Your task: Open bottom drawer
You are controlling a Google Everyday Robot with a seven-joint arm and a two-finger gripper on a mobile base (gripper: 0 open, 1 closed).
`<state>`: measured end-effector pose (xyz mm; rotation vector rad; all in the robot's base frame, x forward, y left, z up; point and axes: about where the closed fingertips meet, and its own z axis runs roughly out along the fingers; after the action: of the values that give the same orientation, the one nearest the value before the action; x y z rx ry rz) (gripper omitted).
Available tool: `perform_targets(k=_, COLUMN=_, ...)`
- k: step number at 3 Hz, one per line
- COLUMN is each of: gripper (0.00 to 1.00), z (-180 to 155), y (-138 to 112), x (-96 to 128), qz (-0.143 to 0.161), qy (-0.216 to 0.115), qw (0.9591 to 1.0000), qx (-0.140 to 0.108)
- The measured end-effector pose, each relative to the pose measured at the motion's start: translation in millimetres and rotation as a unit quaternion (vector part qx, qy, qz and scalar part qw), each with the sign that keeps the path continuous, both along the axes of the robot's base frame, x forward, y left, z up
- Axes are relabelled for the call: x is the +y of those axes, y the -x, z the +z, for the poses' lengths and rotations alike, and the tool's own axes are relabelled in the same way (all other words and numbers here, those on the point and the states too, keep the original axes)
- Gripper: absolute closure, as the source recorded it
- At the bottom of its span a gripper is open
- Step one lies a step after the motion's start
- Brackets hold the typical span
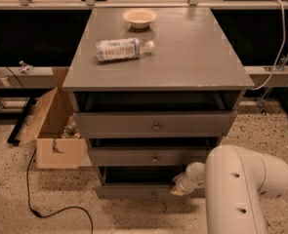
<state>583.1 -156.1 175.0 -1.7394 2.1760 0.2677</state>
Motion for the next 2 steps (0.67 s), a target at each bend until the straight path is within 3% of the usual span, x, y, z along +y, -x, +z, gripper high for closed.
perform_targets(k=1, gripper=0.16, z=-4.0, y=22.3, x=-3.3, qz=0.007, qy=0.007, qw=0.9998, qx=0.015)
perform_targets(k=2, gripper=0.00, z=-12.2, y=56.6, x=-5.4, qz=0.018, qy=0.018, qw=0.9986, qx=0.046)
